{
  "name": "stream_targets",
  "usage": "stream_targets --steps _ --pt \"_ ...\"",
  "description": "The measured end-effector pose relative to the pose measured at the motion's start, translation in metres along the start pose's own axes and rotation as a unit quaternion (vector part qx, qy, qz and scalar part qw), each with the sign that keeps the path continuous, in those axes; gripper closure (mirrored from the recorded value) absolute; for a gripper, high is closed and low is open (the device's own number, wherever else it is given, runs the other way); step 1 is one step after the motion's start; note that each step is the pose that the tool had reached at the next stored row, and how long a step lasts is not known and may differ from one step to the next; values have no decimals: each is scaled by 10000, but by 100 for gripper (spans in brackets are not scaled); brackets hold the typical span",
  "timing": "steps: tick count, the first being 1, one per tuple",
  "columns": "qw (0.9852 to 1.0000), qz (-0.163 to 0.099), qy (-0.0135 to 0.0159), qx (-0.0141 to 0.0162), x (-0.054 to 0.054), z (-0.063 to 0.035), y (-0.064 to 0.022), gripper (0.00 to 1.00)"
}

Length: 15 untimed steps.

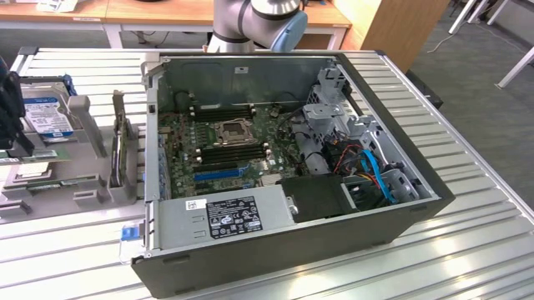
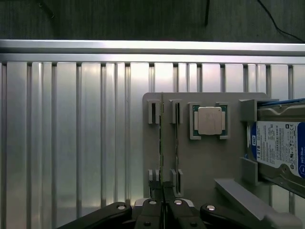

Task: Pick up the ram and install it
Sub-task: 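Pick up the ram and move it above insertion slot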

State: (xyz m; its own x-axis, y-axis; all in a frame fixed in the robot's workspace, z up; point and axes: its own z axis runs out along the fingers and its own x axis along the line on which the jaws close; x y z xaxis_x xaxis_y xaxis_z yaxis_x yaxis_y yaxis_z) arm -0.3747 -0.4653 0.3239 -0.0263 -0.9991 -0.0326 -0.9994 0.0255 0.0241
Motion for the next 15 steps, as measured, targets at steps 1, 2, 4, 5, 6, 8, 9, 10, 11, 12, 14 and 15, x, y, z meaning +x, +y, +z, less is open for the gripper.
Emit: stream_targets --steps 1,2,4,5,6,8,9,10,11,12,14,15 --pt "10000 0 0 0 -1 -24 0 88" --pt "10000 0 0 0 -2 -49 1 88" --pt "10000 0 0 0 -3 -97 2 88" --pt "10000 0 0 1 -4 -119 3 88" --pt "10000 0 0 0 -5 -142 3 88" --pt "10000 0 0 0 -6 -185 5 88" --pt "10000 0 0 0 -7 -208 5 88" --pt "10000 0 0 0 -8 -229 6 88" --pt "10000 0 0 0 -12 -352 9 88" --pt "10000 0 0 0 -13 -395 9 88" --pt "10000 0 0 0 -14 -435 10 88" --pt "10000 0 0 0 -15 -454 11 88"
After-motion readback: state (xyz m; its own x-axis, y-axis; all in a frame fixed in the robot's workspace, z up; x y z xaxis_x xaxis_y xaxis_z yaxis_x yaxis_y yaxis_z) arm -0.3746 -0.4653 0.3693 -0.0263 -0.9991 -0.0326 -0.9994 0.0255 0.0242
